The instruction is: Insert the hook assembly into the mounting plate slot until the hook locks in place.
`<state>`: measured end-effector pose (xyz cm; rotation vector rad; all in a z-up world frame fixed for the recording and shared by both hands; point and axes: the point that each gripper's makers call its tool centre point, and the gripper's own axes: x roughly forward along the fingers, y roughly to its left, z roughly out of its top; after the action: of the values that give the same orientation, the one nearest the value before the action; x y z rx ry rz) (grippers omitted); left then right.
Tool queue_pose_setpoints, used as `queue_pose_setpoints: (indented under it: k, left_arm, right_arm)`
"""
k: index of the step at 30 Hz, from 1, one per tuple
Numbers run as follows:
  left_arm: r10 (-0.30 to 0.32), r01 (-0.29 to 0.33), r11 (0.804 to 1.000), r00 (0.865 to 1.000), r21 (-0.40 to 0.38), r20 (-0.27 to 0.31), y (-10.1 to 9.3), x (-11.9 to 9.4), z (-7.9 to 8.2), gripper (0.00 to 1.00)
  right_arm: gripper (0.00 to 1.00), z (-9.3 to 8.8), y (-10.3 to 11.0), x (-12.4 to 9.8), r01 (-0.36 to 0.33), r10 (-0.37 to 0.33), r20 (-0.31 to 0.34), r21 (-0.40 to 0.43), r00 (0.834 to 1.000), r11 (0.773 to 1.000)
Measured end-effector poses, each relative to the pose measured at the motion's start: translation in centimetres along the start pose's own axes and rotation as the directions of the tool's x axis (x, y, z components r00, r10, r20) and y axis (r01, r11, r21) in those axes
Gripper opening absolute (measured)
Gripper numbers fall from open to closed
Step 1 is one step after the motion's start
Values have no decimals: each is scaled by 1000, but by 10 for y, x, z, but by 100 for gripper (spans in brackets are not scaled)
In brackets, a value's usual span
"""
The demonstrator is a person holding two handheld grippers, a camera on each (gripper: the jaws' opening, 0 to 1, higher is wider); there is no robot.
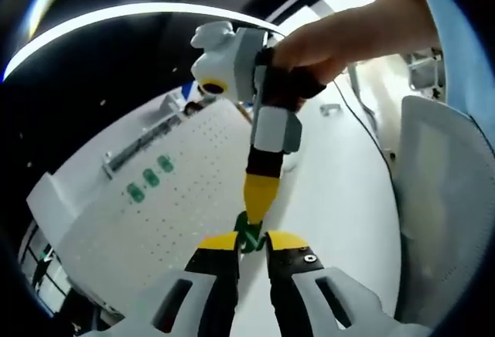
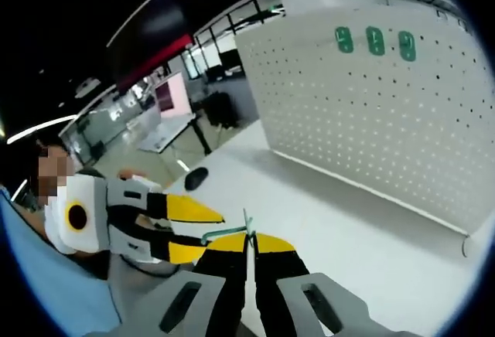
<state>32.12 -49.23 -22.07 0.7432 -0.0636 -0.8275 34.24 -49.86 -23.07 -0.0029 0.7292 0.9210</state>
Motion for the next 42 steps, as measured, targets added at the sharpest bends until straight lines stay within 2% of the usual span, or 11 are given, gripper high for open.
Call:
queue_pose_setpoints:
  k: [4, 9, 21, 25, 33, 42]
  left_arm:
    - [-6, 6, 1000, 1000, 10, -5, -2, 4, -2, 12]
    - [-16, 17, 998, 1000, 63, -19, -7, 8, -4, 11]
    - [-28, 30, 997, 999, 74, -29, -9, 10, -7, 8]
    - [-22, 24, 998, 999, 50, -32, -7, 8, -10, 5]
    - [-15, 15, 1000, 1000, 20, -20, -3, 6, -10, 4]
    - [2, -2, 995, 1000, -100, 4, 3, 2, -10, 4]
  right_arm:
    - [0, -2, 3, 1, -11, 11, -9, 28, 1000, 1000]
    - [0, -7, 0, 1, 1, 0, -23, 33, 1000, 999]
    - [0, -11, 4, 2, -1, 3, -45, 45, 999, 999]
    - [0, -11, 6, 3, -3, 5, -53, 44, 999, 999]
    - [0, -7, 10, 4, 0, 1, -60, 19, 998, 1000]
    - [0, -3, 15, 2, -8, 6, -47, -40, 999, 999]
